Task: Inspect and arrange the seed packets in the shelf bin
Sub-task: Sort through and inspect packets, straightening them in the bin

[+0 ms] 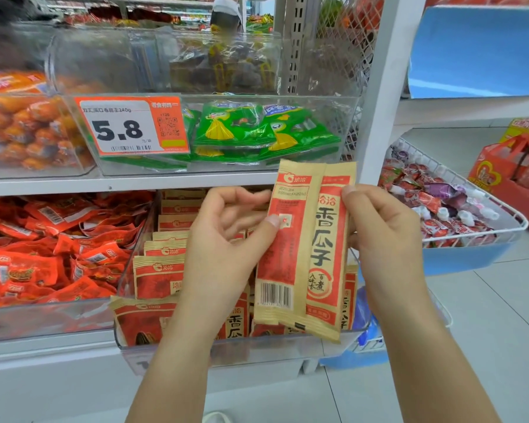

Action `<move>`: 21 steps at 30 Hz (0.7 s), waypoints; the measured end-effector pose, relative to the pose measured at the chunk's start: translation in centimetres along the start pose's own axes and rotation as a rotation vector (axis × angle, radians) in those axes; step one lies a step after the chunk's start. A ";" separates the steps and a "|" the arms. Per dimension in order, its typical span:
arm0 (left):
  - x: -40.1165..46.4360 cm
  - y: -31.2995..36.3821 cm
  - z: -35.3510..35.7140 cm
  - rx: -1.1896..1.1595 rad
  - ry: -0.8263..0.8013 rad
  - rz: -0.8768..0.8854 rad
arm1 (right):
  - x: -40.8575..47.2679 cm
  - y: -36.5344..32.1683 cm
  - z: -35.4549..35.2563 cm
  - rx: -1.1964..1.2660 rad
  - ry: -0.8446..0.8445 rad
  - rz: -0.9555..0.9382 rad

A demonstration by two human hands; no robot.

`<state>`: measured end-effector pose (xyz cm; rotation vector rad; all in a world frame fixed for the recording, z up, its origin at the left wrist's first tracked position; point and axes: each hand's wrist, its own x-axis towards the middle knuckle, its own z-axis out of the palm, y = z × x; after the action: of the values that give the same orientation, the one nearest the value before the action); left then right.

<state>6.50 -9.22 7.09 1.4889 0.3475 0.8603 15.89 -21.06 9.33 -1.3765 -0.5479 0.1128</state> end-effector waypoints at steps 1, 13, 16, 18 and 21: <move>0.1 0.0 0.2 0.071 0.036 0.053 | -0.2 -0.1 0.2 -0.004 -0.026 -0.030; -0.6 2.4 0.4 0.561 0.254 0.108 | -1.1 -0.3 1.5 0.012 -0.266 -0.193; -0.8 2.3 0.3 0.685 0.239 0.153 | -1.2 -0.1 1.7 -0.029 -0.284 -0.227; -0.7 2.1 0.1 0.680 0.187 0.171 | -1.2 0.0 1.7 -0.055 -0.283 -0.227; -0.5 1.8 -0.1 0.622 0.160 0.172 | -1.2 0.0 1.9 -0.079 -0.295 -0.224</move>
<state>5.60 -9.73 8.68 2.0490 0.6554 1.0695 14.02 -19.83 9.09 -1.3735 -0.9582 0.1135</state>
